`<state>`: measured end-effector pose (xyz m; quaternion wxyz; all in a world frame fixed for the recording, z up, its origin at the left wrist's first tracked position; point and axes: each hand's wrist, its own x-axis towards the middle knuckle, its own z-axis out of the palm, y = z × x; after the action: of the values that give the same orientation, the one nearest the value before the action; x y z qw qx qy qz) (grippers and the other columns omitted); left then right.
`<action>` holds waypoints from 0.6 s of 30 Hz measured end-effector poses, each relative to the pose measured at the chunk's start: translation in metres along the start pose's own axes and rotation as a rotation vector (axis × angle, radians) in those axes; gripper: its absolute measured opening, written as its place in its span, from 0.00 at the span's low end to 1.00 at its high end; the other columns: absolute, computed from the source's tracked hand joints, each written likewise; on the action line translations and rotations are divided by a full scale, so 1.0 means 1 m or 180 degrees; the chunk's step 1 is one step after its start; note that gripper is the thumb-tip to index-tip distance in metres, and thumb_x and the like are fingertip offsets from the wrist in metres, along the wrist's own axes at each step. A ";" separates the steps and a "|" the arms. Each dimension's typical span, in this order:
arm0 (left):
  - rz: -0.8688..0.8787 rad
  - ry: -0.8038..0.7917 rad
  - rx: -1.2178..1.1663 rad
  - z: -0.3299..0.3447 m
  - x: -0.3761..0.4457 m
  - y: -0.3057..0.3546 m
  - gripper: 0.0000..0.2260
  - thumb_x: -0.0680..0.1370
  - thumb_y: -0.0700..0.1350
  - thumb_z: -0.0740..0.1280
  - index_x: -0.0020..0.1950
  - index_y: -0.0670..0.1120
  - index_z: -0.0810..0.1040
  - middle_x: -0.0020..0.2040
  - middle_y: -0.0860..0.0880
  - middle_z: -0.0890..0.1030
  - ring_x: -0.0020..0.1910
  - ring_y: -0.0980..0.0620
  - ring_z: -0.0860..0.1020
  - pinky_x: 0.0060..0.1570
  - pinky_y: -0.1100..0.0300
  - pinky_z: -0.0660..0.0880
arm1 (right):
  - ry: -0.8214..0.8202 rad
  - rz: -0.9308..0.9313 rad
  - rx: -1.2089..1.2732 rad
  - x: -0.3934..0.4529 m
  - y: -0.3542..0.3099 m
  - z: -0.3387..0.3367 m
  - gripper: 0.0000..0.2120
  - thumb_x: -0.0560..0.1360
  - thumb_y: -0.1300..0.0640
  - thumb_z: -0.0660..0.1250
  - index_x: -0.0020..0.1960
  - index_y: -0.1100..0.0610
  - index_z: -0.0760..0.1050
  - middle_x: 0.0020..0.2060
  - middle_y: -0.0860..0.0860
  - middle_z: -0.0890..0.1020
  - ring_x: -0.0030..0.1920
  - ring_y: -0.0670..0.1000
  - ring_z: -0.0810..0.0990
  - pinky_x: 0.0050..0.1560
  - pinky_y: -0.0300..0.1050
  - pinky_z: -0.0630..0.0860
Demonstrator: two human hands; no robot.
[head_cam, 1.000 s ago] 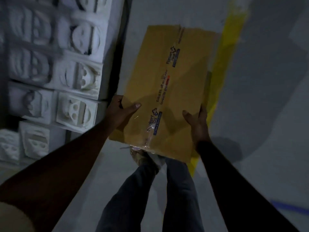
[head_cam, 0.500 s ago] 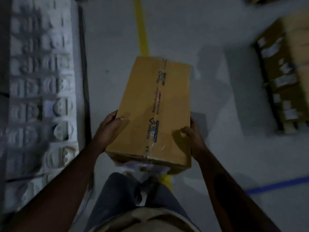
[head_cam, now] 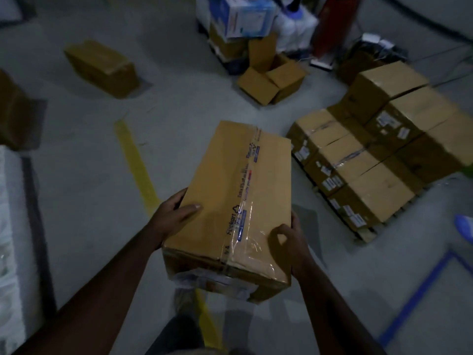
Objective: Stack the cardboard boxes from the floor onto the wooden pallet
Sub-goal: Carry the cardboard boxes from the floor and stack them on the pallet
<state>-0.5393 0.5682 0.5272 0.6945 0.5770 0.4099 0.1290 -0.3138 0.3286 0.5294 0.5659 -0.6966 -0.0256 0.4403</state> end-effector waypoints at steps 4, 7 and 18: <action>0.0126 -0.0471 0.0228 0.022 0.086 0.068 0.17 0.79 0.44 0.73 0.64 0.61 0.78 0.54 0.61 0.86 0.53 0.56 0.85 0.45 0.62 0.81 | 0.0353 -0.0155 0.0258 0.046 -0.048 -0.003 0.35 0.71 0.62 0.70 0.74 0.41 0.67 0.62 0.57 0.80 0.61 0.62 0.80 0.56 0.60 0.81; 0.0207 -0.0851 0.0476 0.058 0.148 0.114 0.16 0.79 0.43 0.72 0.59 0.62 0.75 0.44 0.72 0.83 0.44 0.70 0.82 0.38 0.72 0.77 | 0.0709 -0.0230 0.0483 0.076 -0.078 -0.019 0.35 0.73 0.64 0.68 0.75 0.43 0.65 0.61 0.57 0.81 0.60 0.62 0.81 0.59 0.63 0.81; 0.0342 -0.1251 0.1020 0.212 0.407 0.241 0.20 0.78 0.47 0.74 0.70 0.52 0.77 0.59 0.55 0.84 0.50 0.58 0.85 0.41 0.65 0.80 | 0.1036 -0.0420 0.0998 0.288 -0.214 -0.128 0.41 0.66 0.55 0.71 0.78 0.45 0.64 0.62 0.55 0.81 0.61 0.61 0.81 0.61 0.64 0.79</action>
<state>-0.0594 0.7590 0.5746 0.6527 0.7147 0.2510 -0.0155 0.0433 0.4610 0.5308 0.6914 -0.6588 0.0892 0.2829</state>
